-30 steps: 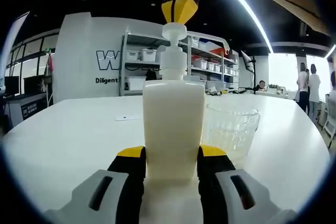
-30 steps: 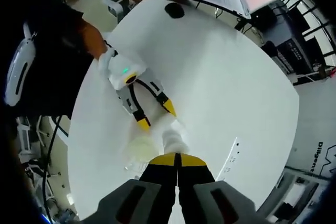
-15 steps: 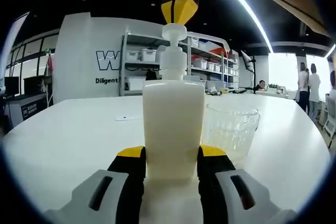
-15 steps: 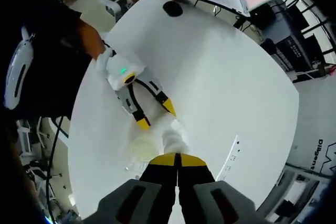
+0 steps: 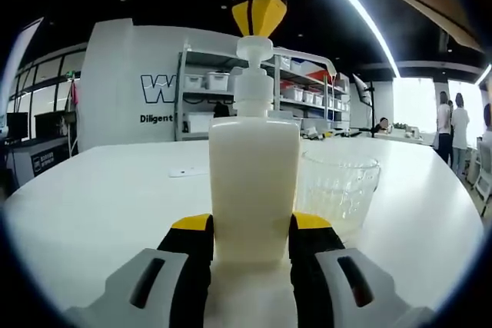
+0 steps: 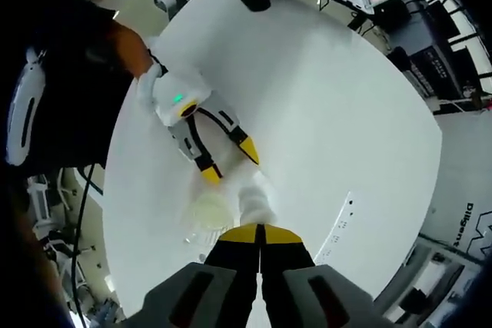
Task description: Hold the bottle steady, press the pump all the way down and release, and repeat the specified number of times to dispense into the cup
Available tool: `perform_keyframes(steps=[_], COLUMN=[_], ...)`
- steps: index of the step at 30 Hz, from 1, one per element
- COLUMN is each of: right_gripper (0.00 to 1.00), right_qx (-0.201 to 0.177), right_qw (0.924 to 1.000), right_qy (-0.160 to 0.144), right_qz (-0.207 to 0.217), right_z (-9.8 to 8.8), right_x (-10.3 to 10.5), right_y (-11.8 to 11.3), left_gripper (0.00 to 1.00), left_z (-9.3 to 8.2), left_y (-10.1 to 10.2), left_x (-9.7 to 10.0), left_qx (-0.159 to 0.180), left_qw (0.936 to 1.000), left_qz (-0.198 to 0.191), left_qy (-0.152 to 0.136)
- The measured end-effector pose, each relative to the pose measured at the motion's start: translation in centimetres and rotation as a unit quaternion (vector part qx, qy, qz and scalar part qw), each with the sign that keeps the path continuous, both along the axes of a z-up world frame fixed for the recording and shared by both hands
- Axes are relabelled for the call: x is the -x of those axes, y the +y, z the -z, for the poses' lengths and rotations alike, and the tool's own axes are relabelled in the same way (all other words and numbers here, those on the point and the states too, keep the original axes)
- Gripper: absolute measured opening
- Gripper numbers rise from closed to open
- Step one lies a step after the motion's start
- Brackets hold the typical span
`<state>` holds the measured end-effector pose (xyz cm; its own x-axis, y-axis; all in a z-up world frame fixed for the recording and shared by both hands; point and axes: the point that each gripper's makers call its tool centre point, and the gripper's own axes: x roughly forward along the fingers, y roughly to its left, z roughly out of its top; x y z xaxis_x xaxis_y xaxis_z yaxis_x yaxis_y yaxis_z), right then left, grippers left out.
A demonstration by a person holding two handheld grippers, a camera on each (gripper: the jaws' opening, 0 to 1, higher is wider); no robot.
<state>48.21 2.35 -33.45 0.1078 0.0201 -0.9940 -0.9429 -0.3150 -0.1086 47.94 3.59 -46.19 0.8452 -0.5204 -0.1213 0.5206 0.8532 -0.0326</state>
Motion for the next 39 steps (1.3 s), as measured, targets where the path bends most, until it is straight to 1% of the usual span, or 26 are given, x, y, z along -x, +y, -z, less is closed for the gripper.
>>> perform_keyframes(steps=[5,12,16,19,26,34,35,39], right_gripper=[0.00,0.00,0.00,0.00,0.00,0.00,0.00,0.00], right_qx=[-0.012,-0.009,-0.022,-0.026,-0.016,-0.015,-0.014,-0.006], right_qw=[0.9999,1.0000,0.9996,0.9996,0.9998,0.9998,0.9999,0.9999], right_qy=[0.001,-0.003,0.006,0.004,-0.006,-0.004,-0.004,-0.005], right_qz=[0.004,0.003,0.014,0.012,0.012,0.015,0.009,0.011], right_z=[0.05,0.16,0.19,0.34,0.41,0.51,0.55,0.64], right_x=[0.02,-0.02,-0.13,0.12,-0.35,-0.19,-0.10,0.00], right_y=[-0.01,0.14,0.22,0.04,0.32,0.06,0.02,0.05], left_gripper=[0.37,0.37,0.37,0.37,0.37,0.37,0.37,0.37], left_z=[0.00,0.00,0.04,0.06,0.06,0.05,0.05,0.06], left_y=[0.00,0.04,0.08,0.09,0.06,-0.11,-0.12,-0.14], left_x=[0.00,0.02,0.04,0.03,0.11,0.34,0.35,0.37], left_qx=[0.000,-0.001,-0.002,-0.001,-0.002,-0.003,-0.002,-0.002], left_qw=[1.0000,1.0000,1.0000,1.0000,1.0000,1.0000,1.0000,1.0000], left_qz=[0.000,0.000,0.000,0.000,0.000,0.001,0.001,0.001], left_qy=[0.000,0.000,0.000,0.001,0.002,0.002,0.002,0.002])
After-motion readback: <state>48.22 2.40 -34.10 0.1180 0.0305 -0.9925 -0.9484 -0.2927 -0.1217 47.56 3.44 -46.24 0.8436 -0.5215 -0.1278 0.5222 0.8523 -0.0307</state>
